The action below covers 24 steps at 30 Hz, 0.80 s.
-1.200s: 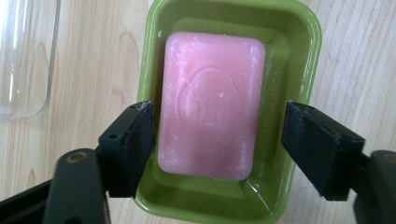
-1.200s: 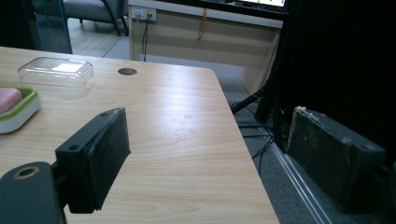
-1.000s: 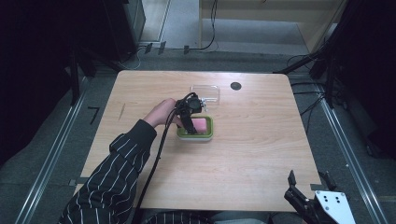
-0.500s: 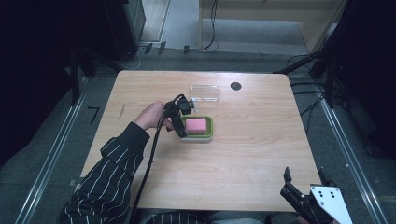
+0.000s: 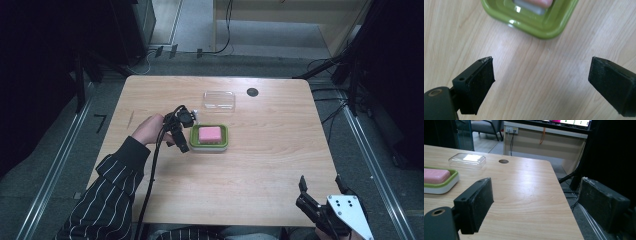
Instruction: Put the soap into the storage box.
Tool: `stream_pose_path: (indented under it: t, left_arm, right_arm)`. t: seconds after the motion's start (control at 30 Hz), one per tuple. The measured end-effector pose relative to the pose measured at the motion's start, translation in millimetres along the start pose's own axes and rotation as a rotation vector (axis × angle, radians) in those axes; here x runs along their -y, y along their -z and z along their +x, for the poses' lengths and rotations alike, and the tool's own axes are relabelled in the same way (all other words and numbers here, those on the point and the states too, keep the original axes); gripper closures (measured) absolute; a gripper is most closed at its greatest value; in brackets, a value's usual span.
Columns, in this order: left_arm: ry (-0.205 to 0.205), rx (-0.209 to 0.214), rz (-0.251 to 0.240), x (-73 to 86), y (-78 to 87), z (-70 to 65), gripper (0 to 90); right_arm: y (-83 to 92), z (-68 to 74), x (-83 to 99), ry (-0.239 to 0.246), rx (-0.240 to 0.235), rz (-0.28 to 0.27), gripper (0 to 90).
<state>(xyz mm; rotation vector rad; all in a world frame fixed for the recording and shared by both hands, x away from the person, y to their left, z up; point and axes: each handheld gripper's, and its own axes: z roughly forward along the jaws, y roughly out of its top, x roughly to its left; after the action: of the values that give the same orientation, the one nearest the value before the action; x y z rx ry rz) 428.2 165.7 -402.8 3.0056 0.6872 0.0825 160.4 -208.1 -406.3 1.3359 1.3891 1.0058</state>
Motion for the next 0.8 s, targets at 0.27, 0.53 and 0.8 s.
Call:
stream_pose_path:
  t: [0.27, 0.53, 0.8]
  left_arm:
    - [0.037, -0.010, 0.002, 25.7, 2.5, -6.8, 7.0]
    - [0.095, -0.014, 0.011, 53.4, -1.0, -14.9, 7.0]
    - [0.143, 0.000, 0.022, 73.6, -7.7, -23.9, 7.2]
  right_arm:
    - [-3.5, 3.3, -1.4, 0.007, -0.017, -0.004, 12.7]
    - [-7.9, 7.0, -2.9, 0.014, -0.039, -0.006, 12.7]
    - [-11.4, 9.9, -4.2, 0.017, -0.051, -0.011, 12.7]
